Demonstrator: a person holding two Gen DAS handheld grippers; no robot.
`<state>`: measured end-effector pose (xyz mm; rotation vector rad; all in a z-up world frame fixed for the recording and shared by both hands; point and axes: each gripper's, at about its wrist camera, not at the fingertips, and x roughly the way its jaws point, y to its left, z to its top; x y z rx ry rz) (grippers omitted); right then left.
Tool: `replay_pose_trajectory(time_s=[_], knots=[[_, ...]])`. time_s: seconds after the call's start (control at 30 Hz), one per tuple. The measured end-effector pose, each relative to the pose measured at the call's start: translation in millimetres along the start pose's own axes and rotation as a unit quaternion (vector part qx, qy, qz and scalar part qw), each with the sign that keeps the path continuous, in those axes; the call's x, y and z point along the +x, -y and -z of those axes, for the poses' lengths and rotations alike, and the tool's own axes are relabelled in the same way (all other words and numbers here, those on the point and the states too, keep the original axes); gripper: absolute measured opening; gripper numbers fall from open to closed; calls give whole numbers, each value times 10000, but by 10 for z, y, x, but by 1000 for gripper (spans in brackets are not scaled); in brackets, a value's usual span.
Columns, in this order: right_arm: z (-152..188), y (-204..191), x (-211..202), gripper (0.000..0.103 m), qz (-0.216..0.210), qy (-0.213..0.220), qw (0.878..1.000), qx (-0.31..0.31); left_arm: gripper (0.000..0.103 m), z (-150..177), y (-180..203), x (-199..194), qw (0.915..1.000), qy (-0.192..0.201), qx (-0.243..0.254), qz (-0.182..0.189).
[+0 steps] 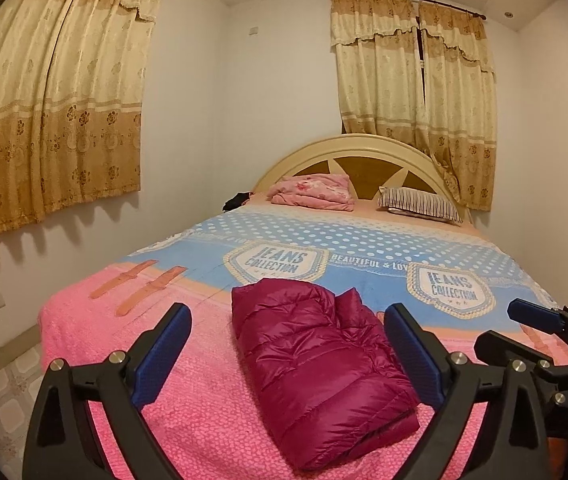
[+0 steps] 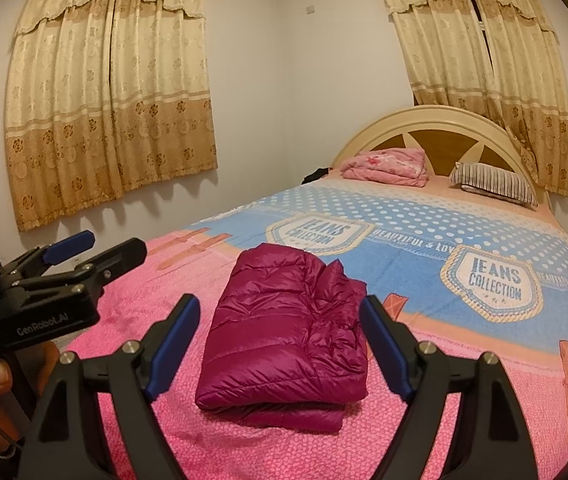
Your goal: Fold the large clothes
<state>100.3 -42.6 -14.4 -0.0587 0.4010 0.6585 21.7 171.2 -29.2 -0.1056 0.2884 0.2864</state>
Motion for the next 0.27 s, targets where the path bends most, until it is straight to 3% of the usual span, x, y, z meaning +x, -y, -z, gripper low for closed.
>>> replay_pose_trajectory(time_s=[0.27], knots=[[13,-9,4,86,-5,-16,10000,-32,97,31,54,22,9999,-65,100,-13]])
